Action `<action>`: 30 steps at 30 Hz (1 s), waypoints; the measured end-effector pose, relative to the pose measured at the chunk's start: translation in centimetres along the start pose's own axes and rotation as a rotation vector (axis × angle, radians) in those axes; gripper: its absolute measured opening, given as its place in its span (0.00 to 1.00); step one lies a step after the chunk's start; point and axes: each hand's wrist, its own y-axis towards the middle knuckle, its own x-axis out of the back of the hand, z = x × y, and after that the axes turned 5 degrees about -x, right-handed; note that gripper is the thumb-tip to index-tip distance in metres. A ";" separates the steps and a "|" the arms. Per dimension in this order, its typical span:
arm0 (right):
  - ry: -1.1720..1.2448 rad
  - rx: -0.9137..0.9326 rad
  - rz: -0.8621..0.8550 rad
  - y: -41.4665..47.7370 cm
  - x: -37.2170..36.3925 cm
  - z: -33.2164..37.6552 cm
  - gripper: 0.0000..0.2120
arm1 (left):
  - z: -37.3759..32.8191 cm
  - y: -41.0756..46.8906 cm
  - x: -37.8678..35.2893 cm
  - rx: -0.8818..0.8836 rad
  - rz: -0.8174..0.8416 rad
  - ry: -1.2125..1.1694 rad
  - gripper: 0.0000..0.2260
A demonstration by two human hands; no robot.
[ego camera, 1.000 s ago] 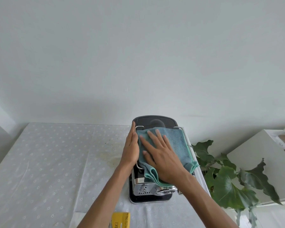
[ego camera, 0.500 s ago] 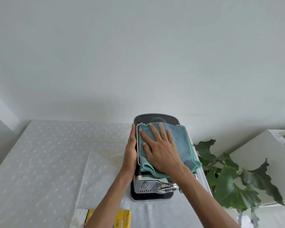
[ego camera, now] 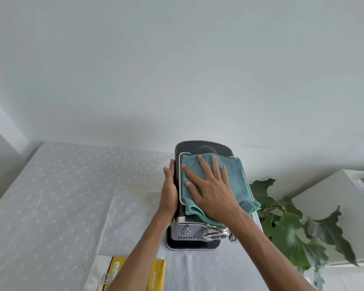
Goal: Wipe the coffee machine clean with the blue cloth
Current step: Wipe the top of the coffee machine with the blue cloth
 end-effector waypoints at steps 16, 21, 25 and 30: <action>0.047 -0.009 0.084 1.1 0.8 -1.0 0.37 | 0.2 0.3 0.3 0.007 -0.014 -0.004 0.26; 0.044 -0.019 0.076 1.5 0.8 -0.8 0.37 | 0.2 0.2 0.2 0.000 -0.011 0.008 0.25; 0.047 0.043 0.105 0.4 0.8 -1.5 0.35 | 0.0 0.0 0.2 -0.011 -0.021 0.011 0.25; 0.220 -0.003 0.021 0.6 0.4 -1.4 0.30 | 0.1 0.0 0.1 -0.019 -0.010 0.032 0.24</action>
